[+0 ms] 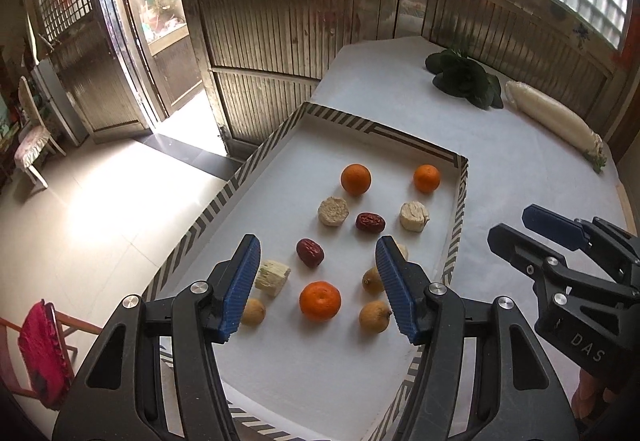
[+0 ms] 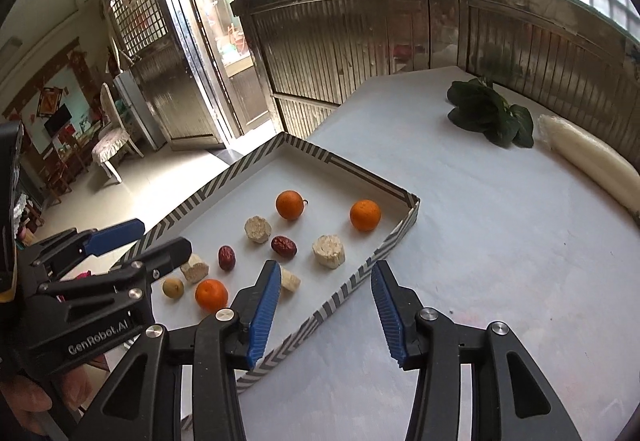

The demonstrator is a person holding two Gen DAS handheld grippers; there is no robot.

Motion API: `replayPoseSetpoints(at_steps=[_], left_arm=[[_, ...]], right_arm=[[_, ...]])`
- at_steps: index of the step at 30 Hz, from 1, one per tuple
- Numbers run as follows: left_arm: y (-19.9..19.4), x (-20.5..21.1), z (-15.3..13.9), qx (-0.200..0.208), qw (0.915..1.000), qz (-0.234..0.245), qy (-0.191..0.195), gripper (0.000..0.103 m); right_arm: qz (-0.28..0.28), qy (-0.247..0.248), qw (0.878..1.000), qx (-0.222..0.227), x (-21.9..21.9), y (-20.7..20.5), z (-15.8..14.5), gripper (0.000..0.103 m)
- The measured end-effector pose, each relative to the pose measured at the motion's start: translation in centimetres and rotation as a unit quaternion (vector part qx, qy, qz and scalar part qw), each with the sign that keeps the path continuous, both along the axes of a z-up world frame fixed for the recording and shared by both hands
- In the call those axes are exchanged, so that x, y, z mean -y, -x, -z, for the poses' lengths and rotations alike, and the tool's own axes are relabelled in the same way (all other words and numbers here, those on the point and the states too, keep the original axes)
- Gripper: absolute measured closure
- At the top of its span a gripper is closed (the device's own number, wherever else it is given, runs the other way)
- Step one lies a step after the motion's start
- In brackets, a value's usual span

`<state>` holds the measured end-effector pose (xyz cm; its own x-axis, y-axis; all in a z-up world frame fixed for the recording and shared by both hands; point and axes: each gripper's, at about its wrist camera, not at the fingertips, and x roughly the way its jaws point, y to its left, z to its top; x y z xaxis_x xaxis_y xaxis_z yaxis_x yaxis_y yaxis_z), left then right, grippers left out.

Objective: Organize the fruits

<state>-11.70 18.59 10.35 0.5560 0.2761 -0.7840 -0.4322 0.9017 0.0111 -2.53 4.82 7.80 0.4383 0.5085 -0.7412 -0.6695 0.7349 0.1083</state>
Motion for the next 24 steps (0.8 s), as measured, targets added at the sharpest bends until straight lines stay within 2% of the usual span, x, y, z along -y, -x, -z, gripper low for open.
replayPoseSetpoints(at_steps=[24], left_arm=[[0.4,1.3,-0.6,0.006,0.9999,0.003,-0.01,0.043]], right_arm=[[0.002,0.001,1.0,0.005,1.0,0.7,-0.3,0.057]])
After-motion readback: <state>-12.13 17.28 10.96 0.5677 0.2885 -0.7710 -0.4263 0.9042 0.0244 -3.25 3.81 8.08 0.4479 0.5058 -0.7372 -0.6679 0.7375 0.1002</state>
